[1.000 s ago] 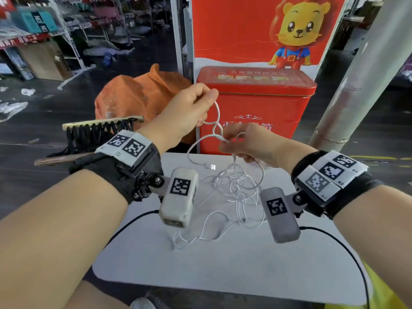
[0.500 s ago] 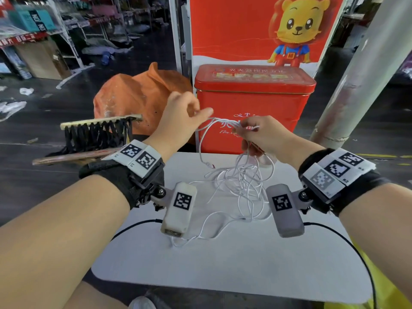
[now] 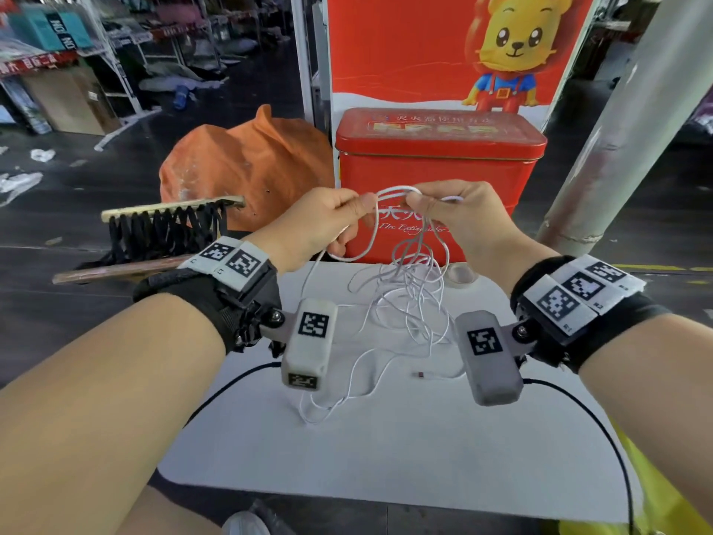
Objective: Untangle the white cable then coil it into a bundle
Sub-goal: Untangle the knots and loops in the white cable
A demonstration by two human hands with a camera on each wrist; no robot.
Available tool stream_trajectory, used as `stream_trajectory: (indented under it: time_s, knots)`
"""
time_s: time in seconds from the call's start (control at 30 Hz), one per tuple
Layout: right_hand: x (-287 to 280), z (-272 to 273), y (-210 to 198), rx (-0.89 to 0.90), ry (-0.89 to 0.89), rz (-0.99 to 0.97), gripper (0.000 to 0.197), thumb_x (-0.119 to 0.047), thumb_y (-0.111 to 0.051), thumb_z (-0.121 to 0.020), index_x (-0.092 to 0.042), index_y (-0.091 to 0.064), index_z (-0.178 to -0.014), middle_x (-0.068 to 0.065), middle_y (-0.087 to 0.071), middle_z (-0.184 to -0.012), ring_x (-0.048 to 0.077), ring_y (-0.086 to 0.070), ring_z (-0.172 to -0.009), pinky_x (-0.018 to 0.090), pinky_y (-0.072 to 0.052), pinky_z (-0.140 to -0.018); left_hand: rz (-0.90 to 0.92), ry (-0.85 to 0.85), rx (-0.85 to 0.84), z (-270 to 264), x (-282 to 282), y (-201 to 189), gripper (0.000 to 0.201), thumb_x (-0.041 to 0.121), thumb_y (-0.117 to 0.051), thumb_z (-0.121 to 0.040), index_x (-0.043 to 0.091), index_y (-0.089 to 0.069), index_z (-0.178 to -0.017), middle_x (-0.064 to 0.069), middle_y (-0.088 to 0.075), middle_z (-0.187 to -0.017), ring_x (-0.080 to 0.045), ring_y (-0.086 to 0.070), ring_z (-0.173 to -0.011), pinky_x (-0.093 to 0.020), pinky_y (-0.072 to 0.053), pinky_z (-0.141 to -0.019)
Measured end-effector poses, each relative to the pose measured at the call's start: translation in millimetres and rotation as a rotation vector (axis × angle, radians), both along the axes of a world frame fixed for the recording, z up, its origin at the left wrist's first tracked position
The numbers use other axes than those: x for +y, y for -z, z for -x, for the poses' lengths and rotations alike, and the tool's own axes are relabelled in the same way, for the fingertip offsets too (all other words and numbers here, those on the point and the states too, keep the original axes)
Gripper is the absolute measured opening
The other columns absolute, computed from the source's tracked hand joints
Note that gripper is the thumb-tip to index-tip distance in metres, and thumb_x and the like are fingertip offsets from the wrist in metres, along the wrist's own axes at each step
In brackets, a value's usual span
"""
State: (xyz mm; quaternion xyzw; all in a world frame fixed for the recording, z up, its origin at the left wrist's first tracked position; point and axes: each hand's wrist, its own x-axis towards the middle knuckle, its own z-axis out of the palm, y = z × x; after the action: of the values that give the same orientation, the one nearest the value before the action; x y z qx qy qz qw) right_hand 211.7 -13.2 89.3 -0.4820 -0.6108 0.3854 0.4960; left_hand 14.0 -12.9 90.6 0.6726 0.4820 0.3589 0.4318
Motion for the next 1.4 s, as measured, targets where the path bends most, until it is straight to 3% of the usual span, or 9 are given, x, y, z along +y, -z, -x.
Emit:
stream_trajectory:
  time_s: [0.17,0.3,0.5,0.73,0.97,1.1,1.17,1.27,1.4]
  knots:
    - [4.3,-6.6,-4.6,0.262,-0.008,0.049,0.014,-0.017,-0.059,-0.092,-0.012,-0.07,-0.085,0.009,-0.07,-0.087,0.021,-0.065,-0.084,0.036,-0.055,-0.086,0.133,-0.239,-0.151,17.4,8.2,7.2,0.028,0.029,-0.051,-0.097,0.011,-0.06,-0.078,-0.001,-0.059,-0.07,-0.007,-0.053,-0.053,-0.016,-0.046,-0.044]
    - [6.3,-10.0,-7.6,0.341,0.076,0.109,0.025,-0.018,-0.045,-0.099,-0.009,-0.058,-0.079,0.004,-0.058,-0.07,0.013,-0.062,-0.061,0.032,-0.059,-0.068,0.092,-0.352,-0.004,28.7,14.0,18.9,0.03,0.026,-0.048,-0.099,0.009,-0.059,-0.076,-0.004,-0.057,-0.068,-0.002,-0.036,-0.033,-0.015,-0.028,-0.033]
    - [12.6,-15.4,-16.0,0.451,0.265,0.116,0.027,-0.018,-0.038,-0.101,-0.011,-0.047,-0.076,0.003,-0.047,-0.066,0.013,-0.053,-0.051,0.035,-0.058,-0.055,-0.096,-0.568,-0.004,37.0,20.3,17.1,0.035,0.028,-0.044,-0.099,0.015,-0.054,-0.068,0.0,-0.04,-0.058,-0.014,-0.036,-0.051,-0.027,-0.028,-0.05]
    - [16.9,-23.2,-7.7,0.14,0.333,0.134,0.028,-0.017,-0.039,-0.1,-0.012,-0.056,-0.078,0.003,-0.06,-0.066,0.015,-0.058,-0.06,0.037,-0.059,-0.072,-0.138,-0.576,0.046,42.7,25.1,20.1,0.032,0.03,-0.041,-0.1,0.013,-0.059,-0.078,0.0,-0.049,-0.071,-0.014,-0.044,-0.064,-0.03,-0.036,-0.063]
    - [25.9,-38.2,4.3,0.288,0.603,0.204,0.026,-0.023,-0.026,-0.1,-0.015,-0.051,-0.1,0.003,-0.05,-0.088,0.011,-0.05,-0.058,0.025,-0.045,-0.044,0.059,-0.779,-0.573,34.3,29.5,7.9,0.027,0.023,-0.023,-0.105,0.01,-0.04,-0.088,-0.006,-0.054,-0.072,-0.015,-0.054,-0.054,-0.021,-0.05,-0.045]
    - [23.9,-57.3,14.8,0.272,0.648,0.243,0.027,-0.015,-0.034,-0.099,-0.004,-0.054,-0.113,-0.003,-0.045,-0.074,0.006,-0.044,-0.058,0.03,-0.054,-0.08,0.101,-0.638,-1.103,38.7,22.9,0.5,0.031,0.025,-0.021,-0.106,0.001,-0.041,-0.104,-0.014,-0.061,-0.09,-0.023,-0.064,-0.081,-0.036,-0.054,-0.087]
    - [19.1,-57.3,20.6,0.393,0.568,0.296,0.016,-0.012,-0.038,-0.098,-0.012,-0.051,-0.089,-0.001,-0.044,-0.069,0.008,-0.052,-0.053,0.044,-0.054,-0.087,0.158,-0.542,-1.309,27.2,21.9,-9.7,0.033,0.023,-0.027,-0.105,0.007,-0.047,-0.085,-0.007,-0.057,-0.07,-0.018,-0.059,-0.062,-0.032,-0.055,-0.074]
    - [7.8,-35.0,13.8,0.525,0.427,0.295,0.023,-0.013,-0.037,-0.099,-0.015,-0.043,-0.077,0.002,-0.043,-0.066,0.015,-0.056,-0.047,0.04,-0.059,-0.062,0.141,-0.424,-0.813,-7.5,20.1,-29.7,0.034,0.026,-0.036,-0.101,0.017,-0.039,-0.069,0.005,-0.033,-0.051,-0.008,-0.027,-0.037,-0.017,-0.027,-0.035]
    - [-2.2,-4.1,-15.2,0.572,0.24,0.148,0.032,-0.017,-0.035,-0.099,-0.019,-0.039,-0.067,-0.005,-0.034,-0.051,0.011,-0.03,-0.039,0.019,-0.028,-0.037,-0.111,-0.019,0.29,-40.5,1.4,-28.1,0.044,0.052,-0.063,-0.084,0.015,-0.054,-0.108,0.009,-0.054,-0.088,-0.004,-0.051,-0.072,-0.02,-0.043,-0.06]
